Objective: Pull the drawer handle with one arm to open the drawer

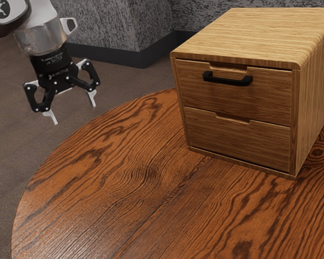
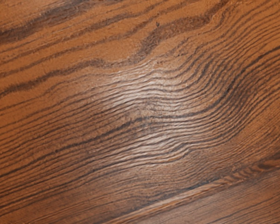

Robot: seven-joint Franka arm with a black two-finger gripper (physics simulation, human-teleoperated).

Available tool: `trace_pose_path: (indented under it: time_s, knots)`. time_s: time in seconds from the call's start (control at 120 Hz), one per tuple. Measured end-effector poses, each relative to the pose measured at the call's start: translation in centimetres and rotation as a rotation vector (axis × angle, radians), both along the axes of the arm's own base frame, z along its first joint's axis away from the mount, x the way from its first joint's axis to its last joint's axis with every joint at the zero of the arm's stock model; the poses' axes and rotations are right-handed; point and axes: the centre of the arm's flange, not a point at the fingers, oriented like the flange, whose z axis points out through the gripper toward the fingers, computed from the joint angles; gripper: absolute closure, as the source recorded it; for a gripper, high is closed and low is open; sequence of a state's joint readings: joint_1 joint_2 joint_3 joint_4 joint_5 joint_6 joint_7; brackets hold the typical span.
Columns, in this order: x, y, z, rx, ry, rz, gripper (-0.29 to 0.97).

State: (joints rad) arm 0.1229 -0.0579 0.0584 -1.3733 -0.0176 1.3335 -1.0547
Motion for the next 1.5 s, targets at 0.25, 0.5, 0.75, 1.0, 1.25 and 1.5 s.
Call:
trace_pose_path:
  time_s: [0.25,0.5,0.75,1.0,1.25,1.5]
  knots:
    - [-0.3,1.4,1.5,-0.024,-0.062,0.208,0.02]
    - [2.0,-8.0,10.9,-0.075,-0.401,0.144,0.03]
    - [9.6,-10.5,5.8,-0.142,-0.512,0.188,0.03]
    - [11.7,-13.2,2.2,-0.182,-0.558,0.247,0.04]
    - [12.4,-18.2,-1.7,-0.175,-0.560,0.252,0.14]
    - [15.4,-16.9,-3.9,-0.199,-0.631,0.323,0.25]
